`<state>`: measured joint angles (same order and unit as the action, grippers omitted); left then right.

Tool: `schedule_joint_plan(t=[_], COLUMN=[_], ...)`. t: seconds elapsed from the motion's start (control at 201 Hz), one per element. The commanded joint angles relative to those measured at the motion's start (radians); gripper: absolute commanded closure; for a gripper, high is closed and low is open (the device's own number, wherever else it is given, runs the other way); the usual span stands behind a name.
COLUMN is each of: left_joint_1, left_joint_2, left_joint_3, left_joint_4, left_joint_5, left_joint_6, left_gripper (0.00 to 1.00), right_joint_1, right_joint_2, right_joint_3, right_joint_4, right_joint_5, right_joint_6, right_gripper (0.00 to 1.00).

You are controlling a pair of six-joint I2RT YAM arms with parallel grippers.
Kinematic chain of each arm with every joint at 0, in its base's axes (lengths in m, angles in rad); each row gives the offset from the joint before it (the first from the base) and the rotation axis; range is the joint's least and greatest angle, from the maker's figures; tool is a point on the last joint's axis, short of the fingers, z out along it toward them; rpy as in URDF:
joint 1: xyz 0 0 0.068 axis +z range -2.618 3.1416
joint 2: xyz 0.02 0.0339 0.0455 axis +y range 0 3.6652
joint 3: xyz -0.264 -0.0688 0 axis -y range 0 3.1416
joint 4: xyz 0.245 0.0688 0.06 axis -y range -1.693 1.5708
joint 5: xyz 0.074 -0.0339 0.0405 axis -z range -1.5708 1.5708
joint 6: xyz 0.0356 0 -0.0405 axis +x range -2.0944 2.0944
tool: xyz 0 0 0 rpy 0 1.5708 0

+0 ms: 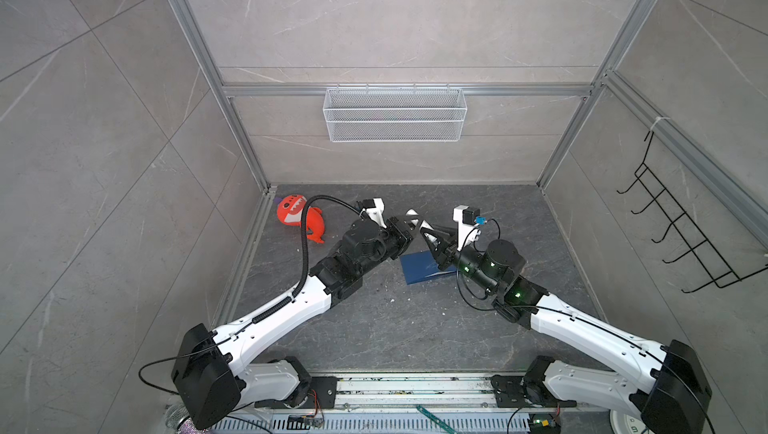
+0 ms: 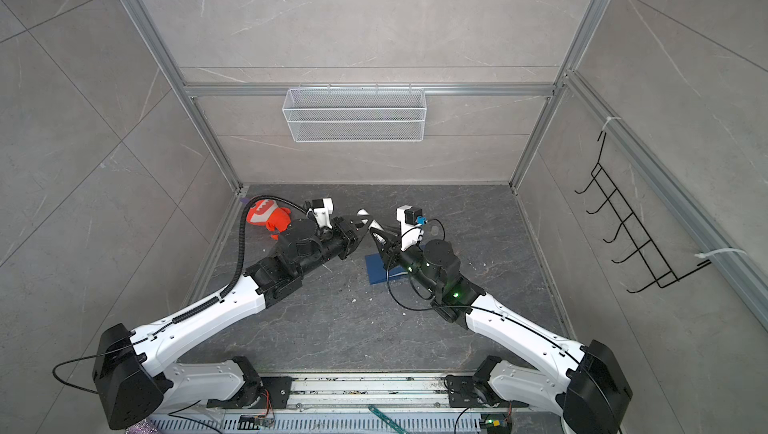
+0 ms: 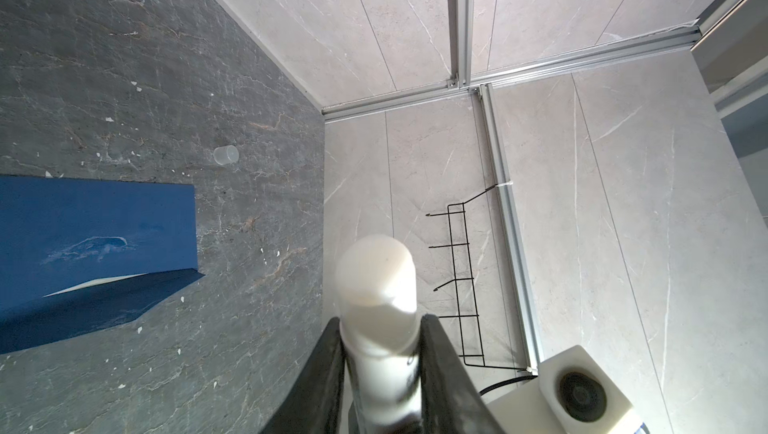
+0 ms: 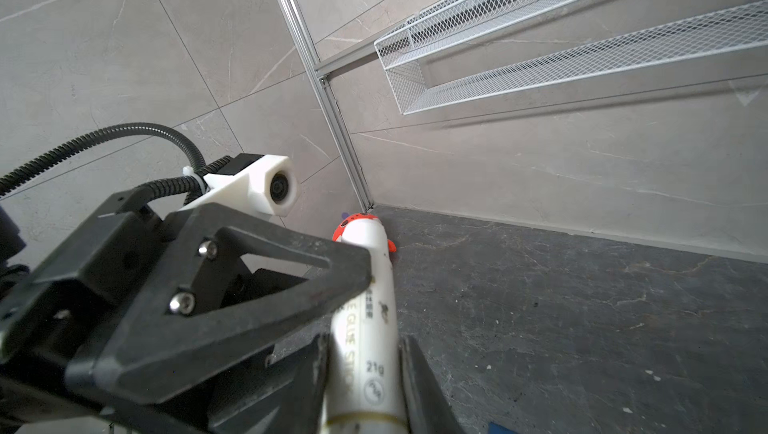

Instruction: Place the letter into the envelope and seal it

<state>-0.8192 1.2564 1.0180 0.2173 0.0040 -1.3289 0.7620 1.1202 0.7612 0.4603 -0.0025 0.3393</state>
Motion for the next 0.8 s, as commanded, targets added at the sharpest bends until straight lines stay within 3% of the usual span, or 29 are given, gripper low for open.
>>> schedule_joint_plan(t=[0.0, 0.134, 0.378, 0.433, 0.558, 0.712, 0.792], left_joint_1=[0.001, 0.003, 0.002, 0.001, 0.002, 0.002, 0.002], left_joint_2=[0.007, 0.013, 0.024, 0.026, 0.031, 0.035, 0.037], left_joint_3=[0.05, 0.05, 0.052, 0.054, 0.06, 0.063, 0.062], left_joint_4=[0.05, 0.049, 0.057, 0.065, 0.074, 0.077, 0.076], left_joint_5=[-0.005, -0.005, 0.007, 0.011, 0.018, 0.019, 0.02], left_joint_6=[0.014, 0.021, 0.03, 0.032, 0.034, 0.035, 0.033], left_gripper=[0.8, 1.0, 1.0, 0.85, 0.67, 0.65, 0.72], right_joint_1=[0.01, 0.012, 0.012, 0.012, 0.012, 0.013, 0.013], right_joint_2=[0.004, 0.002, 0.005, 0.009, 0.016, 0.023, 0.026], right_joint_3=[0.029, 0.03, 0.043, 0.047, 0.055, 0.058, 0.059], right_joint_4=[0.0, -0.002, -0.014, -0.017, -0.021, -0.02, -0.02], right_joint_5=[0.001, -0.005, -0.022, -0.026, -0.039, -0.044, -0.043], right_joint_6=[-0.014, -0.017, -0.02, -0.022, -0.02, -0.019, -0.019], right_gripper=[1.0, 1.0, 1.0, 1.0, 1.0, 1.0, 1.0])
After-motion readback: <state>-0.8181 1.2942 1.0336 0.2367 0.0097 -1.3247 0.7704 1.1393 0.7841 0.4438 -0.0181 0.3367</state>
